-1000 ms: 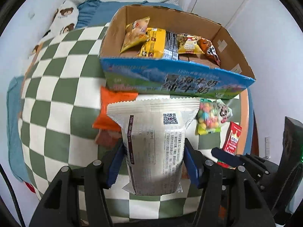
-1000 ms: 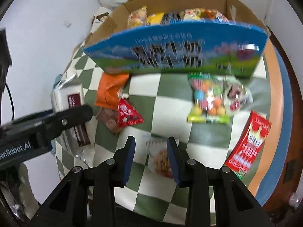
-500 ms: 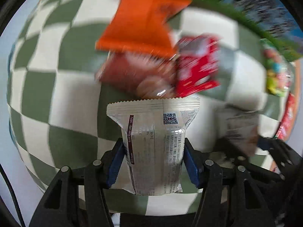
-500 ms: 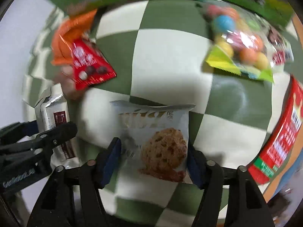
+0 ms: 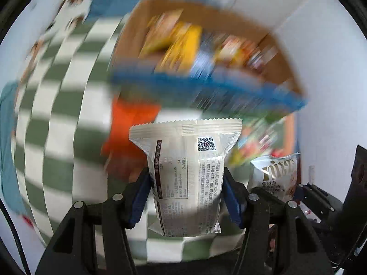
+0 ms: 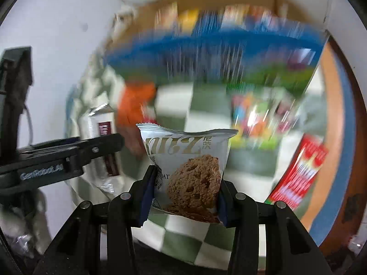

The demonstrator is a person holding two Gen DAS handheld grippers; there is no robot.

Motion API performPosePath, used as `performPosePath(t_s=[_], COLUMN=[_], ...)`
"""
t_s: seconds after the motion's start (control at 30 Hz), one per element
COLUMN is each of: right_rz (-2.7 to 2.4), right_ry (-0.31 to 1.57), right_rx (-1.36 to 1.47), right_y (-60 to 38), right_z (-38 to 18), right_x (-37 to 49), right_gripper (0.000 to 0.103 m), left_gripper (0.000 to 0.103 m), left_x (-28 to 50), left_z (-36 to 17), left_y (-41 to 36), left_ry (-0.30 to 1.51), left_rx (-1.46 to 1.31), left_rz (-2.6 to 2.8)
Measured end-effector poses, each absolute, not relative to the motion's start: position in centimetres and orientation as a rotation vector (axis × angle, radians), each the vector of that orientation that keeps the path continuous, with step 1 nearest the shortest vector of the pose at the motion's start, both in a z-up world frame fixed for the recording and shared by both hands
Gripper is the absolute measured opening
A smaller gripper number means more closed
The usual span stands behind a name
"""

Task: Organize snacks
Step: 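Carry both packets into the cardboard box and open both tools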

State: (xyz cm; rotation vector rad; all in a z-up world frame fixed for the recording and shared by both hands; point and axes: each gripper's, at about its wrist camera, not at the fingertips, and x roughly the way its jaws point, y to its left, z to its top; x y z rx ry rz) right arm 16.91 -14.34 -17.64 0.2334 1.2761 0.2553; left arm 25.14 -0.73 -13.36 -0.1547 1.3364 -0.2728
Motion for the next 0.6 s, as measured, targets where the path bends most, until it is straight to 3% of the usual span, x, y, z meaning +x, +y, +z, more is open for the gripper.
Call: performPosePath(t_s=[0.13,0.27,0.4,0.6], right_rz=[0.237,0.213,0.201,0.201], right_ry=[1.104,1.039,1.1,1.242], right_rx=[0.218,0.201,0.209,0.24], right_y=[-16.0,-15.6,-15.3,-14.5], right_z=[-10.7,-8.7,-10.9,-16.4], right_x=[21.1,27.4,34.2,38.3], right_gripper=[0.048,0.049,0.049,0.049], left_gripper=[0.057,0.057,0.057,0.057], left_x=[30.3,37.4,43.0,45.2], left_z=[-8.4,-7.4,-11.2,-17.1], left_y=[-2.7,-4.4,-3.9,-3.0], left_ry=[1.228,1.227,1.361,1.531], left_rx=[-0.061,0.055,0.056,0.041], left_rz=[-0.297,-0.245,-0.196,-0.141])
